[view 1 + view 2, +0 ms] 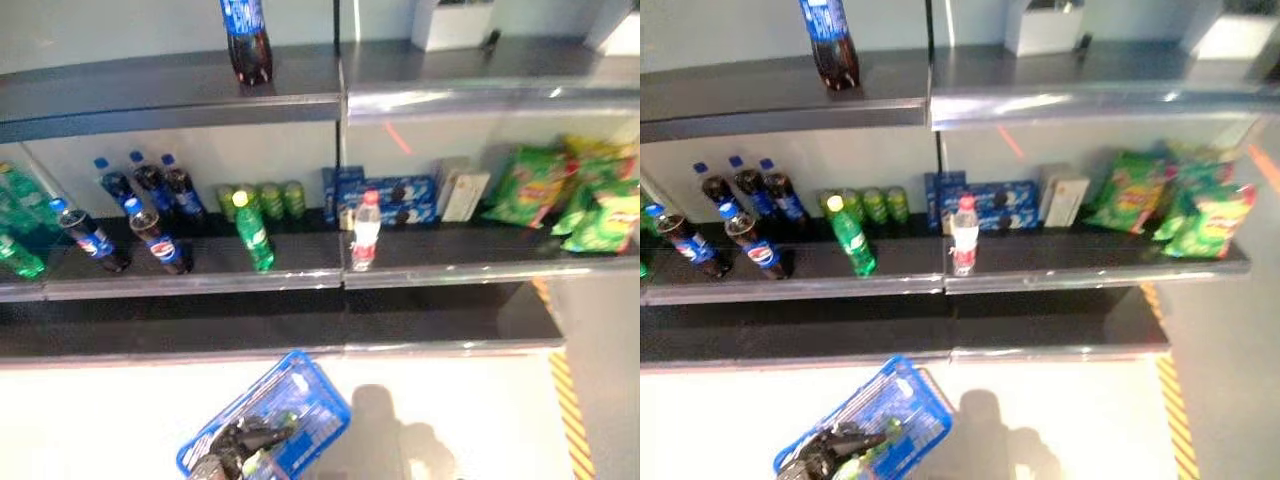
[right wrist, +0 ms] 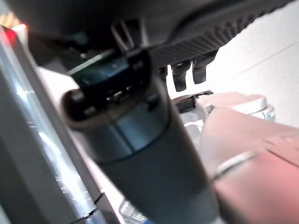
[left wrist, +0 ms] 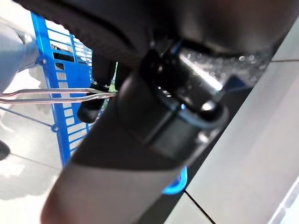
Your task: Pick up the drink and place into the basket.
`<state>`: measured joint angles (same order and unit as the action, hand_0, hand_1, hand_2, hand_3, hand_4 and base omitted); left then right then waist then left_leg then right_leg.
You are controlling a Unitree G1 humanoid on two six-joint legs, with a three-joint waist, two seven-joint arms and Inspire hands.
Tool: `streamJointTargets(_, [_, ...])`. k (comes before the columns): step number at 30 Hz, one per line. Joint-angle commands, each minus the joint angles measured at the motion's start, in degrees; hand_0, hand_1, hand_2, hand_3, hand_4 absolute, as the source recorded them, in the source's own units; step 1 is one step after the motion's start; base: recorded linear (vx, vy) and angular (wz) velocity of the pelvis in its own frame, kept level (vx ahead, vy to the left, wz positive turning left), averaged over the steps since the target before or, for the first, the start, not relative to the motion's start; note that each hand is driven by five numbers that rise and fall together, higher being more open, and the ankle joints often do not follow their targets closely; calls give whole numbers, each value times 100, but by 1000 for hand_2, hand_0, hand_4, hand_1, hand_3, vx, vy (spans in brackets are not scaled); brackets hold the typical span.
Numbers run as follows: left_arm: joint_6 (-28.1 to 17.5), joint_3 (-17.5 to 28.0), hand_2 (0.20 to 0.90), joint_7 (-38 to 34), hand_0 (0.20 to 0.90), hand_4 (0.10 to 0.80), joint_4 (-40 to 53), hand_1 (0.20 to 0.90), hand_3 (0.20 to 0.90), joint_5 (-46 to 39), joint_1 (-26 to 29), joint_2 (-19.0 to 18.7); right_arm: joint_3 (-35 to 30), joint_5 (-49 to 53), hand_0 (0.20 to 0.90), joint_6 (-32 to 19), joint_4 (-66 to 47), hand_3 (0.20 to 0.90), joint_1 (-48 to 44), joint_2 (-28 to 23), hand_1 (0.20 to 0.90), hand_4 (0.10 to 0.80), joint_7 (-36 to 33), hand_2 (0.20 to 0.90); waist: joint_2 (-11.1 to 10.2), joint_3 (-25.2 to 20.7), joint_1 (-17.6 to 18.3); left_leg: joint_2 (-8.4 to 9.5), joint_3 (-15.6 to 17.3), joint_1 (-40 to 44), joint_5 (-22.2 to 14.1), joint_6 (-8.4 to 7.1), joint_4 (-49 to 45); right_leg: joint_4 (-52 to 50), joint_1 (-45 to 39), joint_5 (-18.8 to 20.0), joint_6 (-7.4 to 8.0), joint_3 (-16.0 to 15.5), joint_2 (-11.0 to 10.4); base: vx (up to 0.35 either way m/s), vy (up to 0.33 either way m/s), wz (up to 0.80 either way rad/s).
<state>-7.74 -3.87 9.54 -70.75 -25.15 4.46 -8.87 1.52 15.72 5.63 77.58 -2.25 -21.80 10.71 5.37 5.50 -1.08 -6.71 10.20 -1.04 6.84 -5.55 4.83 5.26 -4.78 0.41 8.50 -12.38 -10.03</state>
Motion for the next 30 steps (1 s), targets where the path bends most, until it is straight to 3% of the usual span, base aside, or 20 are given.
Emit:
streamJointTargets(1, [-112, -77, 300, 157, 300, 100, -169, 300, 200, 544, -245, -531, -13, 119, 900, -77, 272, 900, -268, 56, 900, 800, -234, 900, -321, 244, -178, 294, 192, 447, -616, -6, -153, -105, 197, 286, -205, -434, -3, 115, 226, 24])
streamJointTargets(10, [-15, 23, 300, 287, 300, 100, -112, 300, 200, 473, -119, -861, -135, 138, 900, -276, 256, 900, -134, 202, 900, 800, -25, 900, -551, 103, -152, 530, 307, 802, -898, 313, -53, -412, 198, 382, 187, -356, -342, 59, 168, 7])
streamJointTargets(12, [-14, 18, 300, 278, 300, 100, -112, 300, 200, 466, -120, -863, -137, 135, 900, -269, 250, 900, -132, 210, 900, 800, -32, 900, -558, 103, -154, 538, 307, 808, -905, 323, -54, -428, 205, 382, 197, -352, -353, 10, 101, 0])
streamJointTargets(17, [63, 54, 300, 232, 300, 100, -138, 300, 200, 528, -149, -1019, -206, 126, 900, -137, 116, 900, -96, 263, 900, 800, -76, 900, -721, 129, -174, 708, 201, 823, -1049, 555, -147, -1050, 506, 551, 293, -132, -605, 27, 162, -3])
streamJointTargets(19, [77, 65, 300, 251, 300, 100, -207, 300, 200, 494, -120, -1074, -214, 95, 900, -127, 141, 900, -107, 269, 900, 800, -79, 900, -772, 155, -152, 766, 135, 777, -1111, 669, -226, -1292, 594, 613, 272, 83, -593, 29, 141, -2])
streamJointTargets(21, [77, 69, 300, 257, 300, 100, -212, 300, 200, 492, -118, -1077, -216, 86, 900, -132, 147, 900, -106, 271, 900, 800, -79, 900, -776, 156, -151, 771, 132, 771, -1115, 679, -233, -1313, 602, 615, 271, 106, -593, 10, 66, 5])
streamJointTargets(25, [45, 82, 300, 315, 300, 100, -288, 300, 200, 618, -87, -1096, -241, 93, 900, -230, 237, 900, -3, 311, 900, 800, -58, 900, -821, 271, -73, 850, -163, 753, -1173, 848, -270, -2353, 1154, 1090, 275, 657, -570, 12, 90, 21])
streamJointTargets(26, [70, 90, 300, 279, 300, 100, -292, 300, 200, 643, -66, -1110, -247, 131, 900, -261, 275, 900, 7, 299, 900, 800, -36, 900, -821, 297, -9, 850, -218, 779, -1190, 867, -267, -2412, 1264, 1037, 243, 830, -419, 9, -18, 47])
streamJointTargets(28, [106, 82, 300, 277, 300, 100, -309, 300, 200, 696, -14, -1133, -241, 274, 900, -312, 322, 900, 14, 307, 900, 800, -51, 900, -858, 309, 72, 895, -360, 801, -1232, 879, -299, -2104, 1244, 944, 203, 972, -271, 39, -103, 52])
streamJointTargets(30, [93, 104, 300, 296, 300, 100, -355, 300, 200, 785, 55, -1135, -278, 349, 900, -331, 337, 900, -4, 302, 900, 800, -57, 900, -907, 296, 96, 936, -468, 844, -1318, 836, -362, -1417, 1156, 1018, 233, 982, -360, 85, -192, 74])
